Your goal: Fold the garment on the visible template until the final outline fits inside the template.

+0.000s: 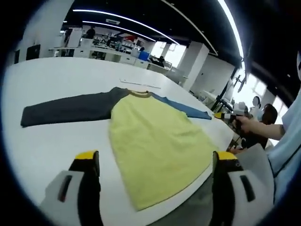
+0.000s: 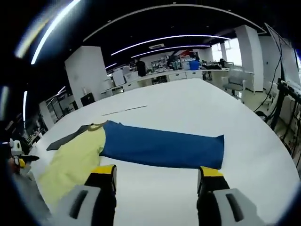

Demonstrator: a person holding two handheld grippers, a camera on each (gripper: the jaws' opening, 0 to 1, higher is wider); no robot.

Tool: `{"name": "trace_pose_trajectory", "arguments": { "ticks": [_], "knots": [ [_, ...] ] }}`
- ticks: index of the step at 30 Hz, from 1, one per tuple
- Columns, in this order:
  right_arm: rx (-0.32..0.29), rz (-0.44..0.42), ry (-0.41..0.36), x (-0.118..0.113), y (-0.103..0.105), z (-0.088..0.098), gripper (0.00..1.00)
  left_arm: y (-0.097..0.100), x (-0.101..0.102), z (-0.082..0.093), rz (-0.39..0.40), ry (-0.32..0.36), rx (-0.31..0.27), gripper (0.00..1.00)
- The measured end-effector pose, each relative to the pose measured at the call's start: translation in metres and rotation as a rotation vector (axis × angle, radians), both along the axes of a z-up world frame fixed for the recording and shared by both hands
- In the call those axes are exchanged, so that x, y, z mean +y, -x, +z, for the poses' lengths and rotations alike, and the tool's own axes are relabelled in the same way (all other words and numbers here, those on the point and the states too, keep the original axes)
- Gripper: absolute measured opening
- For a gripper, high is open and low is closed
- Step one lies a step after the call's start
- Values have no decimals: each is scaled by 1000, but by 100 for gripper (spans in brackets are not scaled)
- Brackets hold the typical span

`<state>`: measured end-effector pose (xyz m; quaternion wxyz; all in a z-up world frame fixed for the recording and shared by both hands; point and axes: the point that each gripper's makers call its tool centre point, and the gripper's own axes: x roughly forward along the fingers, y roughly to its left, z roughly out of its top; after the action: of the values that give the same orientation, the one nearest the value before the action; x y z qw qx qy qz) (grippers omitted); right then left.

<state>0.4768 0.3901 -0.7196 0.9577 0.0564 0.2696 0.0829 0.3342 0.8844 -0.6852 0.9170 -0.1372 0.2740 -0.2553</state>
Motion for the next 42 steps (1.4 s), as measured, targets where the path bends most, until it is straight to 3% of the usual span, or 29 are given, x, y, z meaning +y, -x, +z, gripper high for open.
{"name": "trace_pose_trajectory", "arguments": {
  "ticks": [1,2,4,7,9,13,23,29,33,38,40,42],
  "knots": [
    [-2,-7,9,-2,-1,0,63,0,1,0,4,-1,-2,97],
    [-25,-47,22,-11,-6,1,61,-1,2,0,7,2,-2,97],
    [-15,-131,29,-31,-12,-5,54,-2,2,1,11,19,0,96],
    [-24,-221,-9,-51,-20,-10,45,-2,2,-1,11,14,4,96],
    [18,-260,8,-62,-21,-20,38,-1,2,-2,12,14,10,95],
    [19,-317,-24,-71,-31,-27,30,-1,3,-3,16,20,13,94],
    [53,-336,-14,-78,-34,-42,20,-1,2,-6,9,23,27,93],
    [60,-363,-63,-79,-35,-44,8,0,1,-7,1,29,26,91],
    [64,-363,-35,-83,-35,-46,0,0,1,-7,-3,36,28,90],
    [91,-365,-48,-85,-38,-47,0,0,-1,-7,-10,37,28,89],
    [132,-311,-46,-77,-40,-45,0,0,-1,-7,-13,33,24,89],
    [103,-298,-21,-75,-46,-36,0,1,-1,-7,-17,27,21,89]
  ]
}}
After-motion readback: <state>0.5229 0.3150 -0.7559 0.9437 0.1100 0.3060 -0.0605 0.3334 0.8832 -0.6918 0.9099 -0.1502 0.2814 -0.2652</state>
